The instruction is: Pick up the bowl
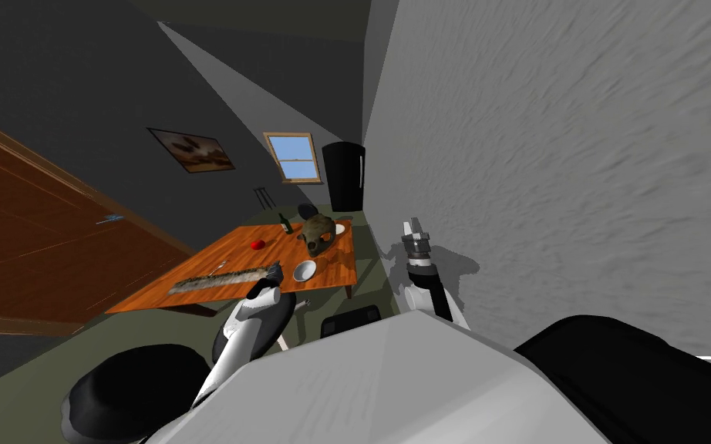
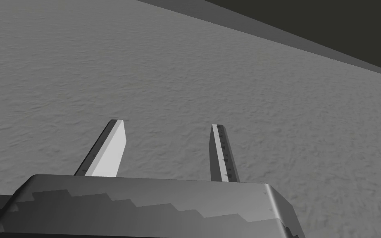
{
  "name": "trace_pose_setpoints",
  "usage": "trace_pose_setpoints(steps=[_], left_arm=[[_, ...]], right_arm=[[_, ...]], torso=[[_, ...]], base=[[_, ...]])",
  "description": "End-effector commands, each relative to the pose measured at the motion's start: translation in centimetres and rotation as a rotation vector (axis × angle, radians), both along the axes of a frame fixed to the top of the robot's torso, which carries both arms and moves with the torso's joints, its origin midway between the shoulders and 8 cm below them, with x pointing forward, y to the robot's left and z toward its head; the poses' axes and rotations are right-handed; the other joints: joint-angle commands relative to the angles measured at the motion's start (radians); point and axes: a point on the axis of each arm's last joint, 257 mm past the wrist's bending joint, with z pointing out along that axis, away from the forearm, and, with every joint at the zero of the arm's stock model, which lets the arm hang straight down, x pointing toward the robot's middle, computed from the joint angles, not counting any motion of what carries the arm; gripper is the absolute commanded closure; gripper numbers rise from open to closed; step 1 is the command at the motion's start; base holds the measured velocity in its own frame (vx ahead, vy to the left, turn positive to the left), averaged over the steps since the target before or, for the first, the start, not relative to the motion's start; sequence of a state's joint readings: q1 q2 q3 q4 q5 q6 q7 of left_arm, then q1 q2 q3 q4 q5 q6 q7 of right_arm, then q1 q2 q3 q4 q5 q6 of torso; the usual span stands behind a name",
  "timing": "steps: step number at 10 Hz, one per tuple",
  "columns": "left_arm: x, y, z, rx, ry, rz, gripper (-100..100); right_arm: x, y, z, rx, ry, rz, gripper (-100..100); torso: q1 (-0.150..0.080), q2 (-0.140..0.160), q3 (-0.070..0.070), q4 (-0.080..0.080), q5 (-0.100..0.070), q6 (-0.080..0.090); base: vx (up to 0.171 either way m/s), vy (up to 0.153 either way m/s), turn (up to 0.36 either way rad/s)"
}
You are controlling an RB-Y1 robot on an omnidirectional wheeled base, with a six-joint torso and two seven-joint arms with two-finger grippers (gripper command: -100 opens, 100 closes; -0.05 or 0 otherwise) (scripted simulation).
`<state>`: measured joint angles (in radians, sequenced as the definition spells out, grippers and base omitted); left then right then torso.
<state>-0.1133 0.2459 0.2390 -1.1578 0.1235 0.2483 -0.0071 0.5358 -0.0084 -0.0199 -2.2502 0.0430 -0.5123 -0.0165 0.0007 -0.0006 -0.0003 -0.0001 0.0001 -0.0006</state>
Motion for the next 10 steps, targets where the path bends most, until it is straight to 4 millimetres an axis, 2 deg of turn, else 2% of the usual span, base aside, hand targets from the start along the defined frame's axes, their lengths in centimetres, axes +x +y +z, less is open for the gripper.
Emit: trace_pose_setpoints(steps=[1,3,4,10], left_arm=[[0.3,-0.6,-1.3,-0.008,0.054,-0.01,-100],[-0.3,-0.4,-2.5,-0.014,0.079,-0.004,-100],[-0.4,-1.0,-3.8,-0.019,0.131,-0.013,-100],[-2.3,-2.5,-8.7,-0.023,0.318,-0.038,-100]], right_arm=[[0.0,0.0,0.0,0.0,0.0,0.0,0],[0.0,0.0,0.0,0.0,0.0,0.0,0],[0.0,0.0,0.0,0.0,0.0,0.0,0],[0.0,0.0,0.0,0.0,0.0,0.0,0]], torso=[[0.0,0.0,0.0,0.0,0.0,0.0],[0.0,0.0,0.0,0.0,0.0,0.0],[0.0,0.0,0.0,0.0,0.0,0.0],[0.001,-0.001,-0.001,0.0,0.0,0.0]], base=[[0.009,0.012,-0.076],[0.005,0.009,-0.018],[0.008,0.009,-0.069],[0.018,0.016,-0.067]])
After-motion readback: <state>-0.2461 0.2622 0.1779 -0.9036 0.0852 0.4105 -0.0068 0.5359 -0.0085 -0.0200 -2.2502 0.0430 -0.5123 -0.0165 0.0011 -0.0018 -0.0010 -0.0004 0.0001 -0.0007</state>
